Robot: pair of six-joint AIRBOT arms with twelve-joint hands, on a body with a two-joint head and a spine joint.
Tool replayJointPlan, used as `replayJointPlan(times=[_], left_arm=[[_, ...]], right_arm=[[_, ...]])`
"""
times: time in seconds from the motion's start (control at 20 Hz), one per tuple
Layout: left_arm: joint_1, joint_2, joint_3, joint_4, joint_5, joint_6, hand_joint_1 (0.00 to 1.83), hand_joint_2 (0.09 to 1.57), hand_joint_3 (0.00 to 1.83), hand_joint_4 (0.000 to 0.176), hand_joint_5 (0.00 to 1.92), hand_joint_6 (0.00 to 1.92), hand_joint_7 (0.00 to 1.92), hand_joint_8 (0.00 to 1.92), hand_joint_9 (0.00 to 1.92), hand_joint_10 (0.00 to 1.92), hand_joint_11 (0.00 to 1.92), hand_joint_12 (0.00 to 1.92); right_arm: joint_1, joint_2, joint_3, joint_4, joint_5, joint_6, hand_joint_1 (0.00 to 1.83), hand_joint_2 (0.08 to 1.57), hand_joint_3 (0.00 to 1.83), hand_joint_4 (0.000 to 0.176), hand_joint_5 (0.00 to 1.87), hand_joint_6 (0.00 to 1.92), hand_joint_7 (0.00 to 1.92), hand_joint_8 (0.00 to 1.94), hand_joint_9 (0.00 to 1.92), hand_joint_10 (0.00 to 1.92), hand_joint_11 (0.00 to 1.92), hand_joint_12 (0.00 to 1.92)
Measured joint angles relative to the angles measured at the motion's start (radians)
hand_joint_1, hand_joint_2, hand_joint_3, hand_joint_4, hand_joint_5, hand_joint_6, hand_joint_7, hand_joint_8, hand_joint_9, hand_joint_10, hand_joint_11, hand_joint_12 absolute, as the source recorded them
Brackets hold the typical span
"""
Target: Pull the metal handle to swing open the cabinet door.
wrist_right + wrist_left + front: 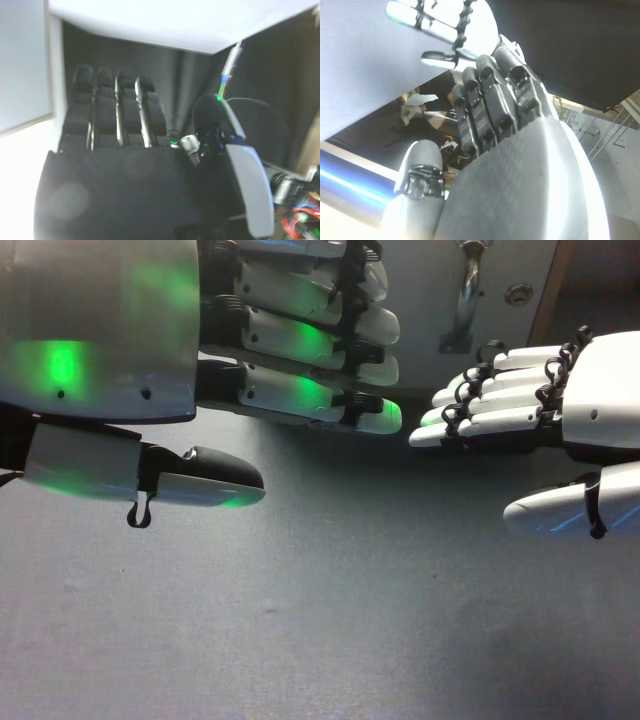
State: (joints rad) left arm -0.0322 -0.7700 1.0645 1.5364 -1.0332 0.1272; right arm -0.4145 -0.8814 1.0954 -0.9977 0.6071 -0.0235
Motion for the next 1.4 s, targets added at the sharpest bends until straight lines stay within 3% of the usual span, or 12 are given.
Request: replayJointPlan(times=[0.15,0.35,0.5,1.05,1.4], left_arm=[[0.0,0.0,0.0,0.0,0.0,0.0,0.0,1.55,0.0,0.0,0.49,0.0,0.51,0.0,0.46,0.0,0.09,0.85],[0.0,0.0,0.0,0.0,0.001,0.0,0.0,1.56,0.01,0.0,0.48,0.0,0.5,0.0,0.46,0.0,0.1,0.82],[0.0,0.0,0.0,0.0,0.0,0.0,0.0,1.56,0.0,0.0,0.48,0.0,0.5,0.0,0.45,0.0,0.09,0.82],[0.0,0.0,0.0,0.0,0.0,0.0,0.0,1.57,0.0,0.0,0.49,0.01,0.52,0.0,0.46,0.0,0.09,0.81],[0.0,0.0,0.0,0.0,0.0,0.0,0.0,1.56,0.0,0.0,0.5,0.01,0.53,0.01,0.48,0.01,0.11,0.83]], right_arm=[[0.0,0.0,0.0,0.064,-0.045,0.047,0.0,1.52,0.0,0.0,0.18,0.0,0.17,0.0,0.14,0.0,0.0,0.4],[0.001,0.0,0.002,0.102,-0.121,0.053,0.0,1.53,0.0,0.0,0.18,0.0,0.17,0.0,0.13,0.0,0.0,0.42],[0.012,0.0,0.002,0.195,-0.159,0.055,0.0,1.54,0.0,0.0,0.17,0.0,0.16,0.0,0.12,0.0,0.0,0.39],[0.029,-0.007,0.027,0.335,-0.193,0.087,0.0,1.54,0.0,0.0,0.18,0.0,0.17,0.0,0.14,0.0,0.0,0.4],[0.029,-0.006,0.015,0.518,-0.281,0.087,0.0,1.54,0.0,0.0,0.17,0.0,0.16,0.0,0.13,0.0,0.0,0.38]])
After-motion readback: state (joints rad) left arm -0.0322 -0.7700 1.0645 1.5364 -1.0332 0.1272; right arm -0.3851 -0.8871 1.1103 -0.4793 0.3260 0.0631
